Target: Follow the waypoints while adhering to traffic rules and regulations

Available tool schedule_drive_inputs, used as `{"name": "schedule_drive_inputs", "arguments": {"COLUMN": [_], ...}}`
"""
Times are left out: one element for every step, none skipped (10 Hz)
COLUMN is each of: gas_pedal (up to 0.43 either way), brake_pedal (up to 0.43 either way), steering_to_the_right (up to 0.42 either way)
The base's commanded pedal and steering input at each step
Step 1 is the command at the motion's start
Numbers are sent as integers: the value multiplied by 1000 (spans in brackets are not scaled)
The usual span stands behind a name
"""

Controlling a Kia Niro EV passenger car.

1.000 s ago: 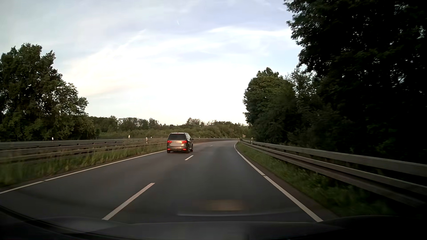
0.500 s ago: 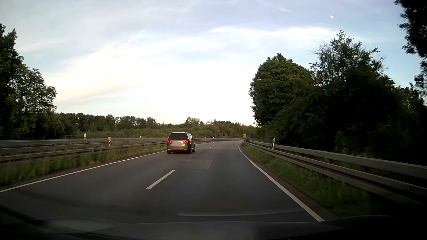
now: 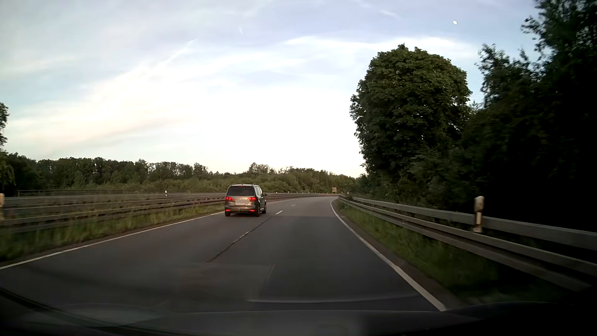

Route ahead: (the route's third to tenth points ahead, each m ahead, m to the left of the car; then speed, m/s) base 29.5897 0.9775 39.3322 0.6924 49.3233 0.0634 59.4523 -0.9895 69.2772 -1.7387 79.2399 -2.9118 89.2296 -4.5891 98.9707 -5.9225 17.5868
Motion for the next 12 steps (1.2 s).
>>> {"name": "schedule_drive_inputs", "arguments": {"gas_pedal": [0, 0, 0, 0, 0, 0, 0, 0, 0, 0, 0, 0], "brake_pedal": [0, 0, 0, 0, 0, 0, 0, 0, 0, 0, 0, 0], "steering_to_the_right": [13, 12, 12, 12, 12, 12, 11, 10, 8, 7, 7, 6]}}
